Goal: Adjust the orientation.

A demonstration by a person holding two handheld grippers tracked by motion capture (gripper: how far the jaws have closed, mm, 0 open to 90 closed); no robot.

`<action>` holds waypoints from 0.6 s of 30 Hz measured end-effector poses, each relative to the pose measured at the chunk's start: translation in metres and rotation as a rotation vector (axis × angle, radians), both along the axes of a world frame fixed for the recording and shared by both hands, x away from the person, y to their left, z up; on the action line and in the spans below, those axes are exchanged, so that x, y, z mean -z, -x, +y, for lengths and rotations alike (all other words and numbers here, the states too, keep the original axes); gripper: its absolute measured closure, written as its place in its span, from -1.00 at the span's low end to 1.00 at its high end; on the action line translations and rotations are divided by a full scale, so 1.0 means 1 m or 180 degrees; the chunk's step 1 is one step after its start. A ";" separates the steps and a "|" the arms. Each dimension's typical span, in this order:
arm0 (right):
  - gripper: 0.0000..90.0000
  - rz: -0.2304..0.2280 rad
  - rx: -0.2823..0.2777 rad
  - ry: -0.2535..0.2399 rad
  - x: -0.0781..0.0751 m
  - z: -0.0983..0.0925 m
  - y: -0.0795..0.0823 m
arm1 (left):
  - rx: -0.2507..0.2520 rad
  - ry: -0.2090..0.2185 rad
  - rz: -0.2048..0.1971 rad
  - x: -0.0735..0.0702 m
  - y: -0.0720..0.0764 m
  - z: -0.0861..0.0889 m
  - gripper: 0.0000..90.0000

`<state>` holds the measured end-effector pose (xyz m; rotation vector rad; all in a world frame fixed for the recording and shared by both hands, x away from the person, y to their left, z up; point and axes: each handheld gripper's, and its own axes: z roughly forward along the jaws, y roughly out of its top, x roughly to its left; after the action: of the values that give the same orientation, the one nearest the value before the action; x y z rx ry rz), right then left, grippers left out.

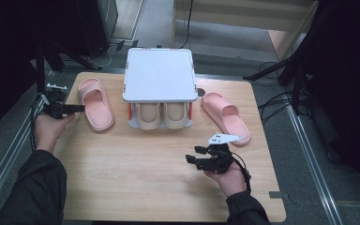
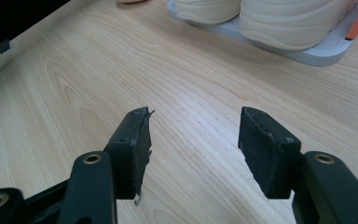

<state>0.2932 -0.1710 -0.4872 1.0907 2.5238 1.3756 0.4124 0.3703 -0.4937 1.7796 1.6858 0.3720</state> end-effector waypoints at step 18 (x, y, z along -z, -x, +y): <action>-0.02 0.0031 0.0216 0.0030 0.002 -0.018 0.011 | -0.0194 0.0112 0.0099 0.015 -0.026 0.001 0.04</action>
<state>0.2821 -0.1891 -0.4895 1.1726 2.4727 1.3436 0.4389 0.3716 -0.5089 1.7199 1.7607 0.3410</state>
